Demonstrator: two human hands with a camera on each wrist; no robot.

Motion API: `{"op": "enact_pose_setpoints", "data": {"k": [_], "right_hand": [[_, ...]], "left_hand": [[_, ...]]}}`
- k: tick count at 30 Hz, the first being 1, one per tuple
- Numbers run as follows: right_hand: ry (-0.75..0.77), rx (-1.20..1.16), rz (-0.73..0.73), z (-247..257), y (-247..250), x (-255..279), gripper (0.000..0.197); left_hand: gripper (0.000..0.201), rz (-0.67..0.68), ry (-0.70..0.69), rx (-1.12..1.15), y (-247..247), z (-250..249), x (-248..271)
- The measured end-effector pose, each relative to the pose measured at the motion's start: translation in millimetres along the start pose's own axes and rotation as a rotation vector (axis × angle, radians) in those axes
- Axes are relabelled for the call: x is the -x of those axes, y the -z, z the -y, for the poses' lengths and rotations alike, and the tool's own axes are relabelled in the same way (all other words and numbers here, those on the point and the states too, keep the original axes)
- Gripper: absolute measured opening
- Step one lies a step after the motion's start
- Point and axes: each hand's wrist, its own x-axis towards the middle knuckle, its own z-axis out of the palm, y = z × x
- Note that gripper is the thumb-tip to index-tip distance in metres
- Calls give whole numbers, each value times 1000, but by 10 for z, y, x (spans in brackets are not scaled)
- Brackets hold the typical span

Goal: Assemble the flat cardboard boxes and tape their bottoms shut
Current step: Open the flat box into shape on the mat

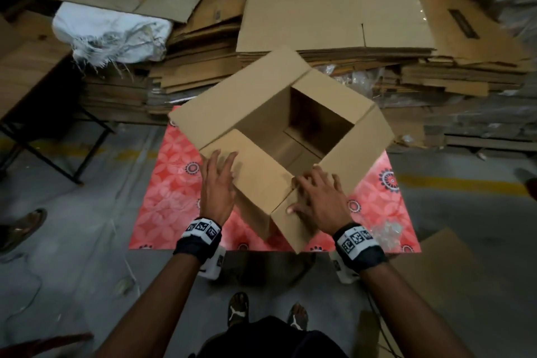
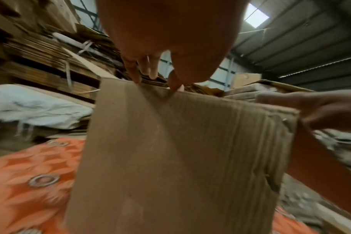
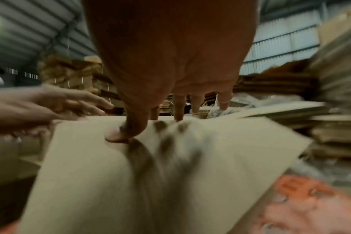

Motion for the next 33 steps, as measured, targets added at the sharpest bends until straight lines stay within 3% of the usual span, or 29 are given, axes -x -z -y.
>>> {"op": "enact_pose_setpoints", "data": {"k": [3, 5, 10, 13, 15, 17, 19, 21, 23, 26, 33], "right_hand": [[-47, -29, -114, 188, -146, 32, 81], [-104, -38, -154, 275, -179, -36, 85], [-227, -152, -194, 488, -179, -362, 90], [-208, -272, -216, 462, -124, -484, 55], [-182, -296, -206, 376, -80, -526, 32], [-199, -285, -202, 336, -45, -537, 25], [-233, -281, -213, 367, -19, -568, 24], [-273, -291, -206, 435, 40, -618, 26], [-315, -280, -190, 481, 99, -671, 25], [-340, -225, -161, 492, 128, -742, 30], [-338, -177, -156, 534, 102, -918, 32]], "left_hand": [[63, -47, 66, -2, 87, 186, -133], [45, 13, 128, 80, 86, 235, -231], [50, 149, 170, 174, -25, 64, -380], [49, 204, 157, 86, 24, -40, -486], [58, 275, 42, -152, 71, -77, -626], [71, 434, -179, -332, 103, -186, -795], [67, 613, -363, -400, 121, -373, -943], [57, 730, -453, -475, 110, -503, -1069], [49, 791, -452, -510, 126, -575, -1150], [53, 680, -438, -363, 223, -639, -1221], [26, 221, -358, -219, 931, -373, -1255]]}}
